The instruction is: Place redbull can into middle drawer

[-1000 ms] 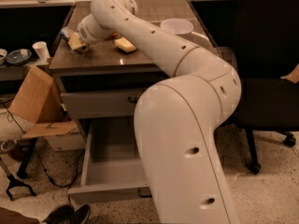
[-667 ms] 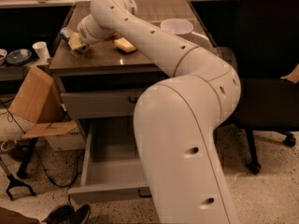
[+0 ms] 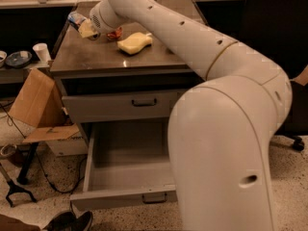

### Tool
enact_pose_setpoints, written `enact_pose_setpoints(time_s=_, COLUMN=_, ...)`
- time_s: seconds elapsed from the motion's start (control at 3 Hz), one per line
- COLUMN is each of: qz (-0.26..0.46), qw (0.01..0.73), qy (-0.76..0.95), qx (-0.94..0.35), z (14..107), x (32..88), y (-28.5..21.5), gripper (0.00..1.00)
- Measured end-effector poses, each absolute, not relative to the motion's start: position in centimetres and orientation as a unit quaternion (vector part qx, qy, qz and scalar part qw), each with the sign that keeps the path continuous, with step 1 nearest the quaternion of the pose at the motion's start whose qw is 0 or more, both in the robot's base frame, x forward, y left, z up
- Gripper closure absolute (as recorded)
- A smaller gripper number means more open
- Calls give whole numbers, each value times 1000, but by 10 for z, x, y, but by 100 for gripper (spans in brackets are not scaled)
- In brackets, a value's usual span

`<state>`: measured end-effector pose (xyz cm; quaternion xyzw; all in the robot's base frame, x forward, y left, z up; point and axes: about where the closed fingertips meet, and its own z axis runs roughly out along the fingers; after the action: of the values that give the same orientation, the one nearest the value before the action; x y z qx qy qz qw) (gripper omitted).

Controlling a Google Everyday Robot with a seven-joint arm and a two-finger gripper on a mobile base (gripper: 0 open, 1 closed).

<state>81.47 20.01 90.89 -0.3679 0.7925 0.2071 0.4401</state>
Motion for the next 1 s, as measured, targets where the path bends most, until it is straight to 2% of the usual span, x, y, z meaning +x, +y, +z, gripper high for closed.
enact_pose_setpoints(time_s=0.67, qz=233, qw=453, qy=750, qx=-421, z=985, x=768, y=145, gripper=100)
enact_pose_setpoints(time_s=1.0, qz=249, qw=424, qy=738, qx=-461, z=998, x=737, y=117, gripper=100)
